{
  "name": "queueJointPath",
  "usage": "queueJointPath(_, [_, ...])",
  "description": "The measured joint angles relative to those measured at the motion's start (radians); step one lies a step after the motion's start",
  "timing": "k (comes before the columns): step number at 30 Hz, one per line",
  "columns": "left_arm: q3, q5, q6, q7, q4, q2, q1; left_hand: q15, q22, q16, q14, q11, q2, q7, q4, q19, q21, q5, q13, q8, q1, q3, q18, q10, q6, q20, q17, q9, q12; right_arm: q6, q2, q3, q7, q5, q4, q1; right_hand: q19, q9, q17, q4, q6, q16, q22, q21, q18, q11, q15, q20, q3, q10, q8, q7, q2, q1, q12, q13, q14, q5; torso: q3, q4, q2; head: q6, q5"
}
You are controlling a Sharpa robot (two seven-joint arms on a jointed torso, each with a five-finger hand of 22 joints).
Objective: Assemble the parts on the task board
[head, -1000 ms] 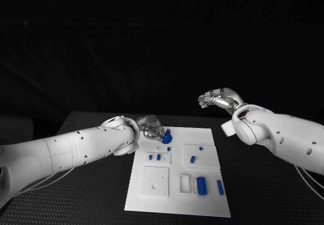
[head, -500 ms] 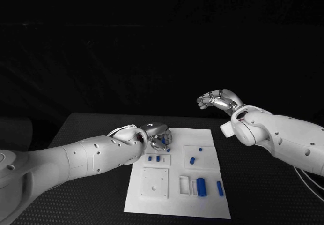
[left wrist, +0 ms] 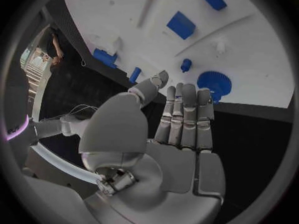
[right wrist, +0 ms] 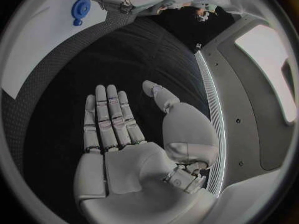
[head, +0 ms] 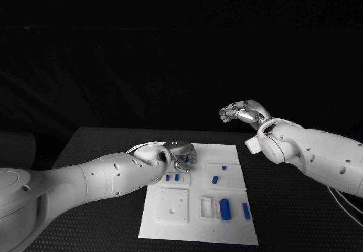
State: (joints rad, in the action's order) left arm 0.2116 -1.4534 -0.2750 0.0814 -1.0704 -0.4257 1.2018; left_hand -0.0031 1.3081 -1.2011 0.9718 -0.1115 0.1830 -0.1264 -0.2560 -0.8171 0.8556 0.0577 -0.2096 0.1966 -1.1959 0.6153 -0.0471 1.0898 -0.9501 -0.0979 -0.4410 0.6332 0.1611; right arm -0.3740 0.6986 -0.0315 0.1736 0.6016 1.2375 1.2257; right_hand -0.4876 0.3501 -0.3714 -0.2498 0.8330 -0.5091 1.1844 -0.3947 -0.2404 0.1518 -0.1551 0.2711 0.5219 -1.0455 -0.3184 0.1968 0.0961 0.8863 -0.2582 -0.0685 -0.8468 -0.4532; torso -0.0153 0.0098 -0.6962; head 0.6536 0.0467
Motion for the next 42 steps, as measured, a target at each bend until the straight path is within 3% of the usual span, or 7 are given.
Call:
queueJointPath(13, [0.0,-0.036,0.055,-0.043,0.039,0.026,-0.012,0.003,0.0,0.0,-0.003,-0.006,0.0,-0.007,0.004,0.004,0.0,0.004,0.016,-0.006,0.0,0.004,0.0,-0.009,0.007,0.004,-0.003,-0.014,-0.027,0.0,-0.001,0.0,0.0,0.0,0.001,0.0,0.0,0.0,0.0,0.0,0.0,0.0,0.001,0.0,0.0,0.0,0.0,0.0,0.0,0.0,0.0,0.0,0.0,0.0,0.0,0.0,0.0,0.0,-0.0003,0.001,0.0,0.002,-0.002])
queueJointPath(22, [0.0,-0.043,0.059,-0.051,0.077,0.035,-0.019,0.007,0.0,-0.008,0.0,-0.004,-0.005,-0.009,0.012,0.004,0.003,0.003,0.02,-0.011,-0.005,0.007,0.0,-0.009,0.014,0.004,-0.006,-0.022,-0.037,0.0,-0.003,0.0,0.0,0.0,0.002,0.0,0.0,0.0,0.001,0.0,0.0,0.0,0.002,0.0,0.0,0.0,0.0,0.0,0.0,0.0,0.0,0.0,0.0,0.0,0.0,0.0,0.0,0.0,-0.0007,0.0011,0.001,0.002,-0.002])
queueJointPath(42, [-0.005,-0.037,0.061,-0.049,0.1,0.057,-0.025,-0.004,-0.001,-0.043,0.011,0.01,-0.017,-0.022,0.033,-0.007,0.025,0.003,0.025,-0.011,-0.004,-0.003,0.0,0.054,0.027,-0.001,-0.022,-0.045,-0.038,0.0,-0.003,0.0,0.0,0.0,0.004,0.0,0.0,0.0,0.001,0.0,0.0,0.0,0.001,0.0,0.0,0.0,0.0,0.0,0.0,0.0,0.0,0.0,0.0,0.0,0.0,0.0,0.0,0.0,-0.0003,0.001,0.001,0.002,-0.003])
